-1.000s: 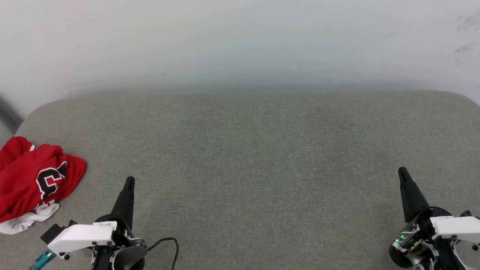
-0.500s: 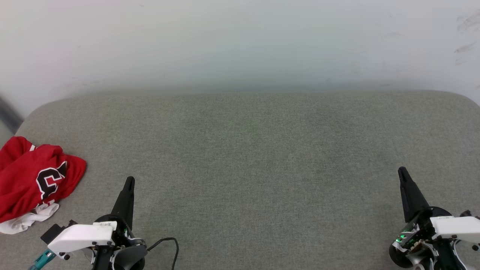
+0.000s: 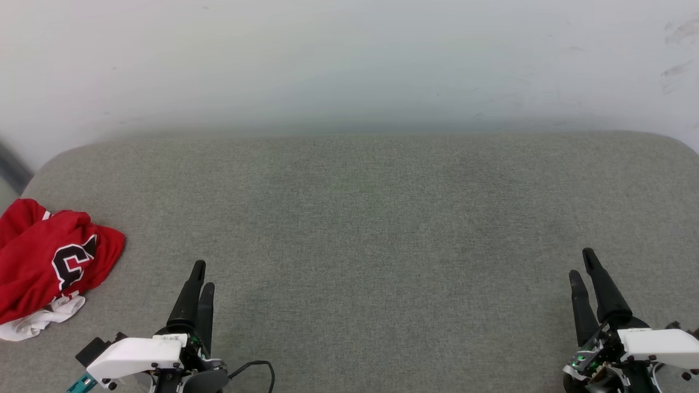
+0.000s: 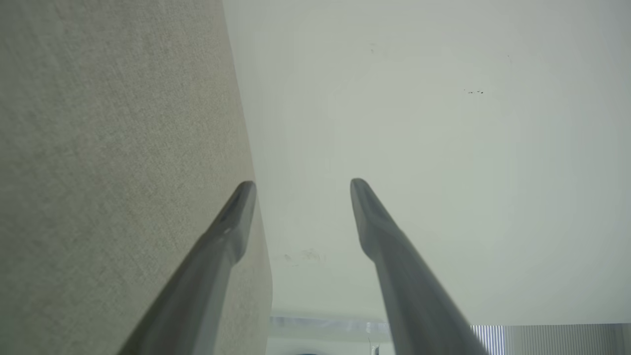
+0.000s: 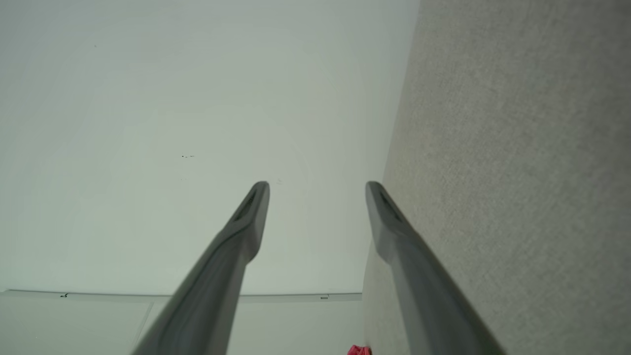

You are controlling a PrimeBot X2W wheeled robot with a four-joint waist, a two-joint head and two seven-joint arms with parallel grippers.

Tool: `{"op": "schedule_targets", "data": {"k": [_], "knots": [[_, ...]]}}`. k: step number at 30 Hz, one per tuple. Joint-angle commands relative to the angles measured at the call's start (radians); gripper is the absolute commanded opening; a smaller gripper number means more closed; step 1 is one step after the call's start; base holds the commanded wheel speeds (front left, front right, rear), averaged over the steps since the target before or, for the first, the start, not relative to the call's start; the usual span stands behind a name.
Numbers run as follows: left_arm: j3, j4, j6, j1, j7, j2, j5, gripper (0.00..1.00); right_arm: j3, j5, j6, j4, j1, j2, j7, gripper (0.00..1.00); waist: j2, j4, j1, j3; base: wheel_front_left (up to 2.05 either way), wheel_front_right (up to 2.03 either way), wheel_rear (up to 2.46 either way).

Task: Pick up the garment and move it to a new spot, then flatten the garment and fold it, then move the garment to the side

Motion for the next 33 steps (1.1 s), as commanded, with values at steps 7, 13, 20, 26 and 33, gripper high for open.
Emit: {"op": "schedule_targets", "data": {"k": [7, 13, 20, 26, 33], "knots": [[-0.034, -0.056, -0.002, -0.031, -0.037, 0.003, 0.044, 1.00, 0.020, -0.055, 0.000, -0.046, -0.012, -0.002, -0.036, 1.00, 0.0000, 0.001, 0.0000, 0.001, 0.00, 0.00, 0.00], [-0.060, -0.084, -0.002, -0.036, -0.063, 0.003, 0.120, 1.00, 0.034, -0.153, 0.000, -0.076, -0.012, -0.006, -0.063, 1.00, 0.0000, 0.004, 0.0000, 0.002, 0.00, 0.00, 0.00], [-0.080, -0.095, -0.002, -0.038, -0.091, 0.003, 0.269, 1.00, 0.054, -0.298, 0.000, -0.099, -0.010, -0.009, -0.091, 1.00, 0.0000, 0.009, 0.0000, 0.002, 0.00, 0.00, 0.00], [-0.093, -0.102, -0.002, -0.039, -0.114, 0.003, 0.410, 1.00, 0.060, -0.439, 0.000, -0.115, -0.006, -0.009, -0.113, 1.00, 0.0000, 0.014, 0.0000, 0.001, 0.00, 0.00, 0.00], [-0.109, -0.112, -0.002, -0.036, -0.139, 0.003, 0.556, 1.00, 0.068, -0.572, 0.000, -0.129, 0.001, -0.006, -0.139, 1.00, 0.0000, 0.018, 0.0000, 0.000, 0.00, 0.00, 0.00]]}}
